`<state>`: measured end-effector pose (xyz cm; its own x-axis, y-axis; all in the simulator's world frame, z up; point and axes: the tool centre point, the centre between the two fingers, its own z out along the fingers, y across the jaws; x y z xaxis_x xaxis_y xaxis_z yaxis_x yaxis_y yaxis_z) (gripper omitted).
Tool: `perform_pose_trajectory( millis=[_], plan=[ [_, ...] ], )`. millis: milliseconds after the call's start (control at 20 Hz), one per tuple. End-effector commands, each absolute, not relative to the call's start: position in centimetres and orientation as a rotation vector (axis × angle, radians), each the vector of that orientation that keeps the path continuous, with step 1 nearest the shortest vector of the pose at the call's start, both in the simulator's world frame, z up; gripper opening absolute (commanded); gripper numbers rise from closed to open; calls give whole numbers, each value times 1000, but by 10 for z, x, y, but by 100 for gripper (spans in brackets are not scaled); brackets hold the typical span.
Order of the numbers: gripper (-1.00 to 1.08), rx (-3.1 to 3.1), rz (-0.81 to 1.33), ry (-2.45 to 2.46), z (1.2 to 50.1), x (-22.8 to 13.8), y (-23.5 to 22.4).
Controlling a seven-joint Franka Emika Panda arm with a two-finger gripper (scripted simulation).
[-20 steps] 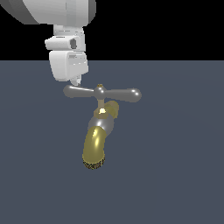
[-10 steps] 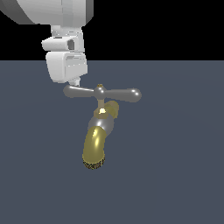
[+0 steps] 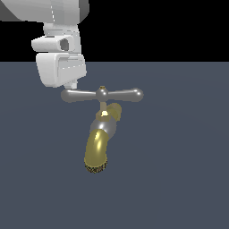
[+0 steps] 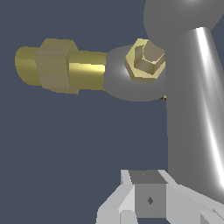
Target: Turn on the faucet by rotating a designated handle.
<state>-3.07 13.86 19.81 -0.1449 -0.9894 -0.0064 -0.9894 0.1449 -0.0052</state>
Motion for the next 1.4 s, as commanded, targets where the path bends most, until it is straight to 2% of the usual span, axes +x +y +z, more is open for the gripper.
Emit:
perform_pose_trajectory(
  millis=[0,600,650,1350],
  plan=[
    [-100,-2005,0,2419,198,-42,141],
    [-100,-2004,0,2419,198,-77,152],
    [-100,-1991,-14,2428,198,-71,145],
    [-100,-1997,-7,2424,198,-116,126]
  ],
)
